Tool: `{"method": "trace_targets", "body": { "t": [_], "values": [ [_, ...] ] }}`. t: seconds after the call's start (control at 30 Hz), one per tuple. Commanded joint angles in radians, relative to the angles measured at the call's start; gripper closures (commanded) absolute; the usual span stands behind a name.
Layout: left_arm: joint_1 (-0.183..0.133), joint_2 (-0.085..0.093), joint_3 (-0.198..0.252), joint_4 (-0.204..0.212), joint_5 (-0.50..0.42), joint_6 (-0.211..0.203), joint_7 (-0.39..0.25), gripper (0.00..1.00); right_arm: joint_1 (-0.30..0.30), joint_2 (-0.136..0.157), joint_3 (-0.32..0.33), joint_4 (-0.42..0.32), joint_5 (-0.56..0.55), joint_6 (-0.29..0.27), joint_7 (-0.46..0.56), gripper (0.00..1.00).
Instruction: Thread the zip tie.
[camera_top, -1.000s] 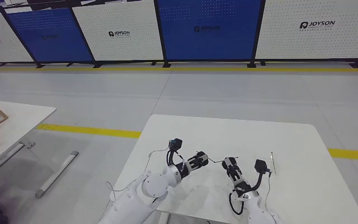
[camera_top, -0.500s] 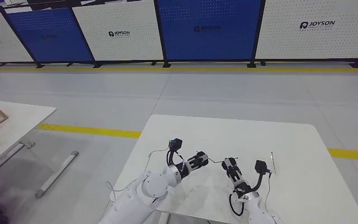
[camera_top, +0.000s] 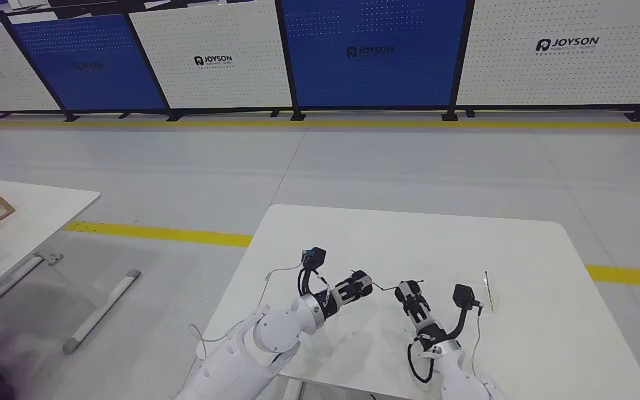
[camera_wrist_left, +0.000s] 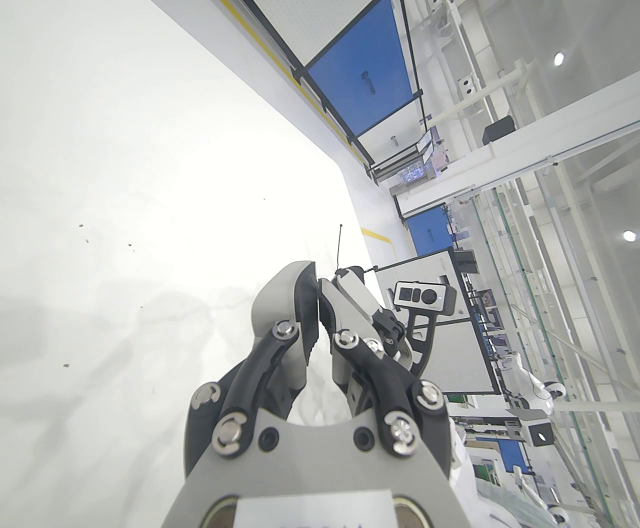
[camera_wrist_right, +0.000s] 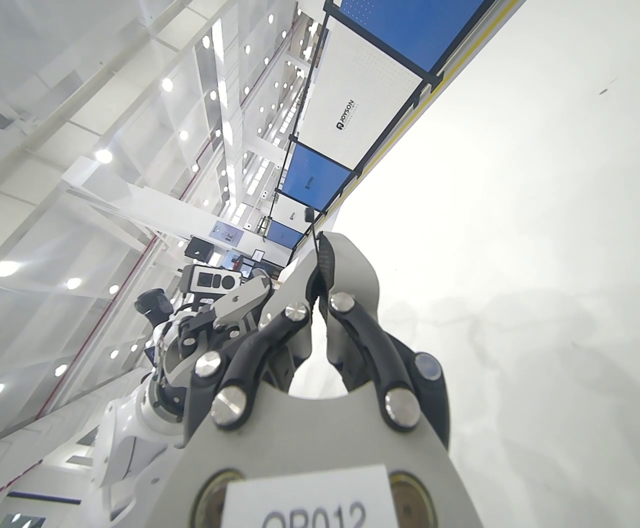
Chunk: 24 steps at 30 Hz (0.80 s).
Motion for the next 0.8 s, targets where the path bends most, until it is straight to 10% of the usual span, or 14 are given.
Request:
{"method": "trace_targets", "body": {
  "t": [0.0,0.77],
  "values": [
    [0.000,0.000,0.000,0.000,0.000,0.000,0.000,1.00,0.001,-0.001,0.000,0.001,0.000,-0.001,-0.002,1.00],
    [0.000,0.000,0.000,0.000,0.000,0.000,0.000,1.00,0.002,-0.011,-0.014,0.004,0.015,0.024,-0.004,1.00]
  ]
}}
